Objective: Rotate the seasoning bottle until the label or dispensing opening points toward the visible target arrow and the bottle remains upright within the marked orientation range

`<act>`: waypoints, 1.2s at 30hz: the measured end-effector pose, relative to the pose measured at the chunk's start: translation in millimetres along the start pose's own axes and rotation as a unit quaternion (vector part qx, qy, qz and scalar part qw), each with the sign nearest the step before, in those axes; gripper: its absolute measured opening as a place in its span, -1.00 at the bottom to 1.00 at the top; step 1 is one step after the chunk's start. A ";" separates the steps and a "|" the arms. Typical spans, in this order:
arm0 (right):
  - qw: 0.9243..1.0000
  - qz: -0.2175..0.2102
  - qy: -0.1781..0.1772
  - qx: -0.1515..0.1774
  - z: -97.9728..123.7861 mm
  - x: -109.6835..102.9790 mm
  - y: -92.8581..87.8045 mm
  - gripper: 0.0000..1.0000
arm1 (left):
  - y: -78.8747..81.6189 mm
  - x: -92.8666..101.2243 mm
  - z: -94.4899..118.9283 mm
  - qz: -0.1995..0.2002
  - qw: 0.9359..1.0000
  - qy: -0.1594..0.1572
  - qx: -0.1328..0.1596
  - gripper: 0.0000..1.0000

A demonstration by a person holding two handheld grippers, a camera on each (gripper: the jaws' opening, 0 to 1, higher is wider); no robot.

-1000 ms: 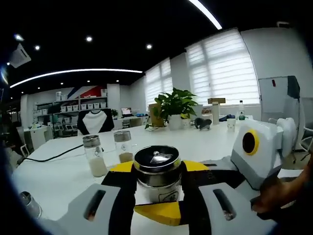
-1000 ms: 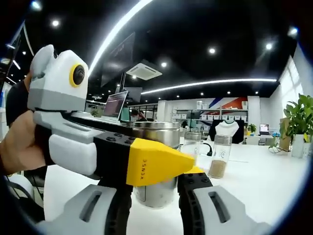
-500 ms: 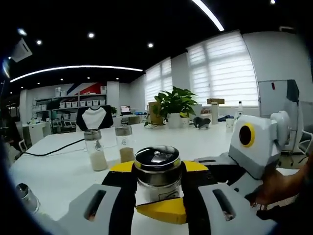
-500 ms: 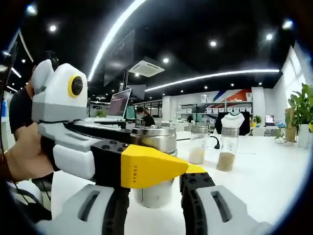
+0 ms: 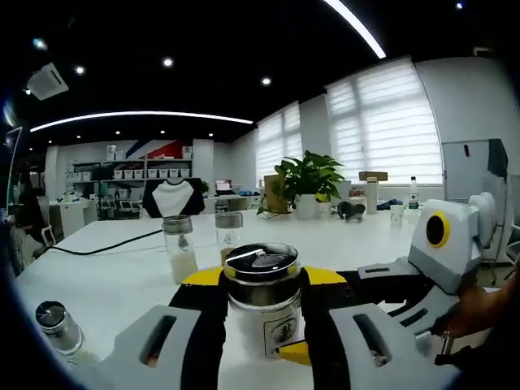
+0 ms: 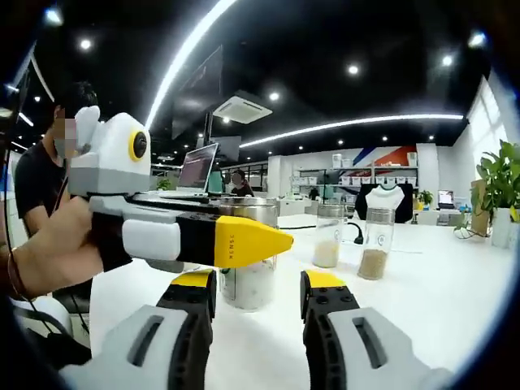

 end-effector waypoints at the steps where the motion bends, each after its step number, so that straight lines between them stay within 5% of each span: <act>1: 1.000 0.000 -0.001 -0.001 0.3 0.3 0.1 -0.21 | -0.2 -2.3 1.0 0.000 1.000 0.004 0.000 -0.27; 36: 0.998 -0.022 -0.050 -0.012 13.7 29.7 -3.1 -0.19 | -28.1 -48.8 23.6 -0.002 0.993 0.115 -0.021 -0.27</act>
Point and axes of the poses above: the point that each gripper's makers call its tool centre point, and the gripper's own axes: z roughly backward along the fingers, x roughly to its right, y roughly out of its top, the point moved 10 cm from there along z, roughly backward along the fingers, and after that the axes turned 1 degree about x, right-handed, at the moved point
